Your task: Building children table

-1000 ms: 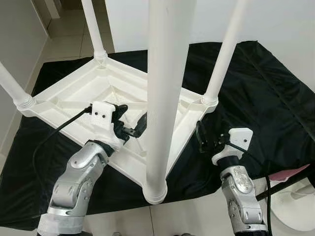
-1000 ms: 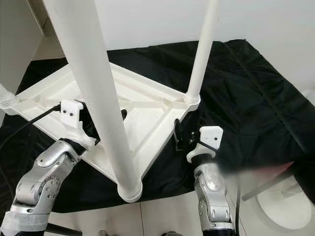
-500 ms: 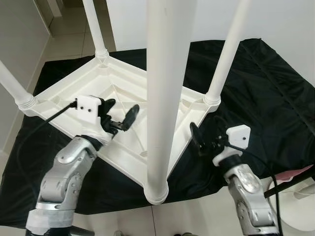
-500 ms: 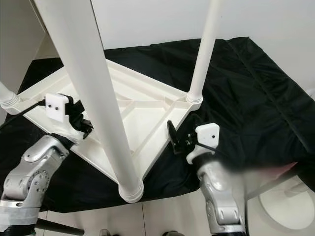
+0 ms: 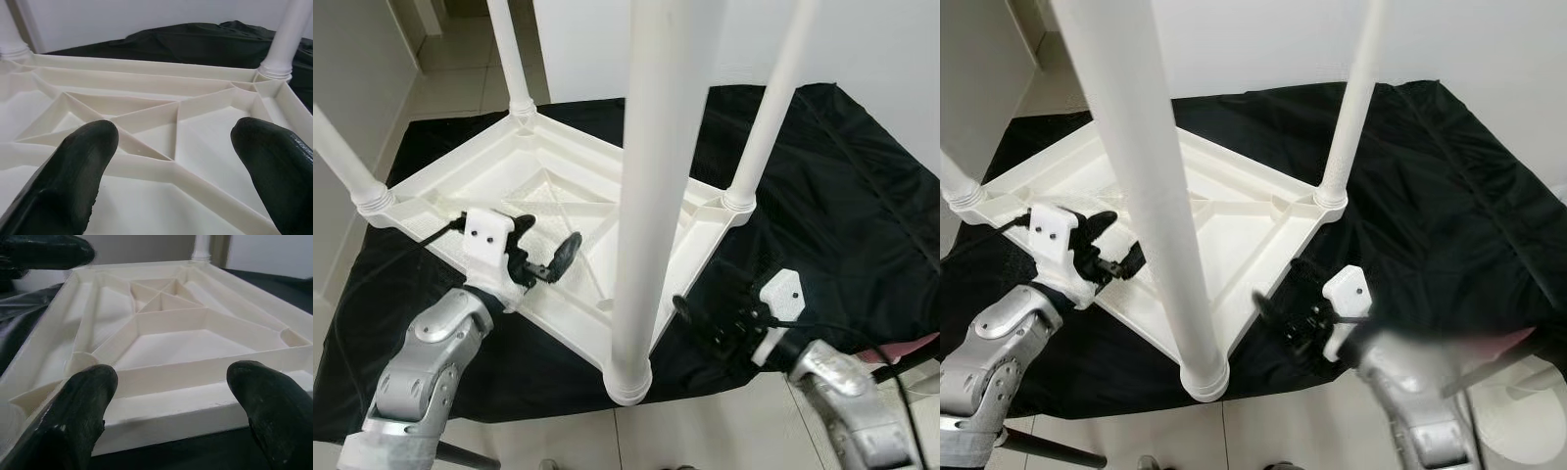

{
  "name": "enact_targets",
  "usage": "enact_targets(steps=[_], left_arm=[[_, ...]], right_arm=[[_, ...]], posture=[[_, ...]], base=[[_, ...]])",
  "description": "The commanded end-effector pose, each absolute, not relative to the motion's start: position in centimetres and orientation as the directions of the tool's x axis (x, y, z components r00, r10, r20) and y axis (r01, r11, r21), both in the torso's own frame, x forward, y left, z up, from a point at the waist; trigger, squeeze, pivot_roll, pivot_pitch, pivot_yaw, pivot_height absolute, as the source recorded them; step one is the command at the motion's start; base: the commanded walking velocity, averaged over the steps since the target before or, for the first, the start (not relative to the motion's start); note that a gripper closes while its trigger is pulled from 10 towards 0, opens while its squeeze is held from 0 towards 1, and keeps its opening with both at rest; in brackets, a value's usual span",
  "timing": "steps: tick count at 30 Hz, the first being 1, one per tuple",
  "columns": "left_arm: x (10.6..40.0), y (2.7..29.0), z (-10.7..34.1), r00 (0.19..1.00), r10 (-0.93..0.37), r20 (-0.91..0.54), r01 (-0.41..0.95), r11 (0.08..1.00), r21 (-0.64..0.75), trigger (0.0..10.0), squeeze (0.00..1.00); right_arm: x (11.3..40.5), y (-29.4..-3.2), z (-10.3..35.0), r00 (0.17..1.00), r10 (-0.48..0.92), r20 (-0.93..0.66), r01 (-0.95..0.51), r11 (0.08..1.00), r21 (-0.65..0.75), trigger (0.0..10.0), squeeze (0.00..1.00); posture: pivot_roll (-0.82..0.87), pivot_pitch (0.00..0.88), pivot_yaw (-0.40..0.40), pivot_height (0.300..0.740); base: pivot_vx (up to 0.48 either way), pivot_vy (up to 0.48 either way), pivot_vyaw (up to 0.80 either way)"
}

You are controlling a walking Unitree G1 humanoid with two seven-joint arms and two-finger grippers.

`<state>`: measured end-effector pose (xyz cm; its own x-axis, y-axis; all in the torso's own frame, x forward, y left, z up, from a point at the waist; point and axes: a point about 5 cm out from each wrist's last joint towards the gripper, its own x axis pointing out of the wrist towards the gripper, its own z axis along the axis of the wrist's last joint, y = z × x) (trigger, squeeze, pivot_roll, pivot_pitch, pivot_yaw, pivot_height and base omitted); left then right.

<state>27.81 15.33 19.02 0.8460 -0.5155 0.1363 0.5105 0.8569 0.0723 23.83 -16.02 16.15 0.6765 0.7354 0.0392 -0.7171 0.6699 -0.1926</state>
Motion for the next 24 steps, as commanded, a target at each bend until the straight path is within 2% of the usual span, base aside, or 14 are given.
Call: enact_targets(steps=[1,2,4,6,7,8,10,14,15,17,20,24], left_arm=[[27.3,14.8,18.9,0.737,-0.667,0.114,0.653,0.745,0.134,10.0,0.00],[27.3,14.8,18.9,0.737,-0.667,0.114,0.653,0.745,0.134,10.0,0.00],[27.3,14.7,18.9,0.723,-0.683,0.100,0.671,0.729,0.135,10.0,0.00],[27.3,14.7,18.9,0.723,-0.683,0.100,0.671,0.729,0.135,10.0,0.00],[27.3,14.6,18.9,0.717,-0.690,0.095,0.678,0.723,0.135,10.0,0.00],[27.3,14.6,18.9,0.717,-0.690,0.095,0.678,0.723,0.135,10.0,0.00],[27.1,14.3,18.5,0.699,-0.711,0.079,0.702,0.702,0.120,10.0,0.00],[27.1,14.3,18.4,0.697,-0.713,0.078,0.704,0.701,0.119,10.0,0.00],[26.6,13.7,17.9,0.668,-0.742,0.053,0.731,0.668,0.137,10.0,0.00],[26.4,13.3,17.6,0.651,-0.758,0.035,0.746,0.648,0.153,10.0,0.00],[26.6,13.2,17.4,0.649,-0.760,0.031,0.748,0.645,0.157,10.0,0.00],[26.4,12.9,17.2,0.639,-0.769,0.020,0.758,0.634,0.155,10.0,0.00]], right_arm=[[23.1,-15.9,15.7,0.589,0.808,-0.023,-0.800,0.579,-0.158,10.0,0.00],[23.1,-15.9,15.7,0.589,0.808,-0.023,-0.800,0.579,-0.158,10.0,0.00],[22.4,-16.2,15.8,0.482,0.873,-0.079,-0.873,0.470,-0.131,10.0,0.00],[22.4,-16.2,15.8,0.482,0.873,-0.079,-0.873,0.470,-0.131,10.0,0.00],[22.2,-16.2,15.9,0.443,0.892,-0.092,-0.894,0.431,-0.123,10.0,0.00],[22.2,-16.2,15.9,0.443,0.892,-0.092,-0.894,0.431,-0.123,10.0,0.00],[21.9,-16.1,16.0,0.340,0.930,-0.139,-0.938,0.325,-0.118,10.0,0.00],[21.8,-16.1,16.0,0.330,0.933,-0.145,-0.942,0.315,-0.117,10.0,0.00],[21.3,-16.0,16.2,0.221,0.958,-0.184,-0.974,0.207,-0.094,10.0,0.00],[21.0,-15.8,16.4,0.134,0.969,-0.210,-0.990,0.120,-0.079,10.0,0.00],[21.0,-15.7,16.5,0.092,0.971,-0.221,-0.994,0.078,-0.074,10.0,0.00],[21.3,-15.2,16.5,0.079,0.973,-0.218,-0.995,0.063,-0.081,10.0,0.00]], posture=[[-0.06,0.072,0.050,0.740],[-0.06,0.072,0.050,0.740],[-0.06,0.064,0.046,0.740],[-0.06,0.064,0.046,0.740],[-0.06,0.063,0.046,0.740],[-0.06,0.063,0.046,0.740],[-0.07,0.057,0.051,0.740],[-0.07,0.057,0.051,0.740],[-0.07,0.048,0.041,0.740],[-0.07,0.044,0.037,0.740],[-0.06,0.042,0.037,0.740],[-0.06,0.036,0.031,0.740]], base=[[0.000,0.000,0.00],[0.000,0.000,0.00],[0.000,0.000,0.00],[0.000,0.000,0.00],[0.000,0.000,0.00],[0.000,0.000,0.00],[0.000,0.000,0.00],[0.000,0.000,0.00],[0.000,0.000,0.00],[0.000,0.000,0.00],[0.000,0.000,0.00],[0.000,0.000,0.00]])
